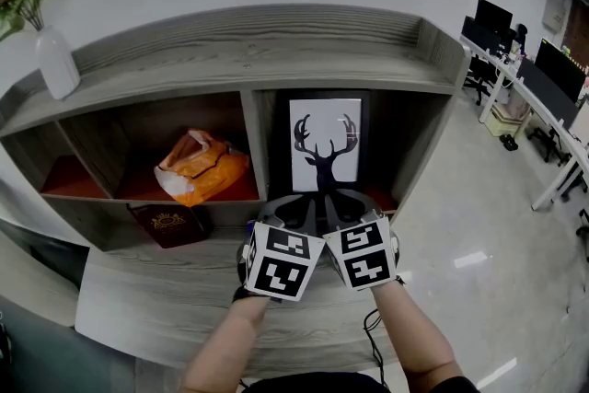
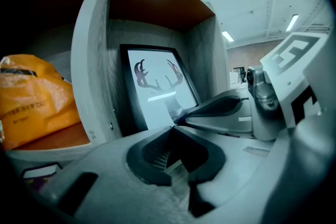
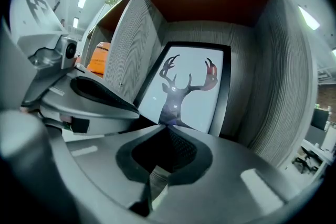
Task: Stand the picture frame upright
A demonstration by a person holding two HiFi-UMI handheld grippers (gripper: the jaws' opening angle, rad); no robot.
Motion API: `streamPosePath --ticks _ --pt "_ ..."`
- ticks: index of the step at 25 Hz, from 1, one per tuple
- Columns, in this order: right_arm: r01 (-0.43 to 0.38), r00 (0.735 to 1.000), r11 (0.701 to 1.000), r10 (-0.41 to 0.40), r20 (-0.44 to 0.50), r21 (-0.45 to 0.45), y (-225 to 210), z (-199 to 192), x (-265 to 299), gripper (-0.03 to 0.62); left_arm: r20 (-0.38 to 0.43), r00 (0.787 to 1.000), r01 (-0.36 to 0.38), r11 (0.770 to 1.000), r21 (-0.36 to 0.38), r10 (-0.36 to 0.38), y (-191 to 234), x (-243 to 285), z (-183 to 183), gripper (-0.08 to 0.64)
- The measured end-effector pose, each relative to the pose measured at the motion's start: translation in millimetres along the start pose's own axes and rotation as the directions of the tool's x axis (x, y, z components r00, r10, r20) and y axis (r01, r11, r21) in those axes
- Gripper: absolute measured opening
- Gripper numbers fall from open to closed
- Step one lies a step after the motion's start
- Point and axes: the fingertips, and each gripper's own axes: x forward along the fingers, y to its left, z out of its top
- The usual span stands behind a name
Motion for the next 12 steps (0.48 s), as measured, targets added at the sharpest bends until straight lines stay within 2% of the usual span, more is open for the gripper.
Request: streamPosePath --ticks 12 --pt "-0.007 1.000 0.999 0.006 0.025 0.034 -4 0 -5 0.002 0.040 0.999 -0.027 0.998 -0.048 0.029 4 -14 0 -0.009"
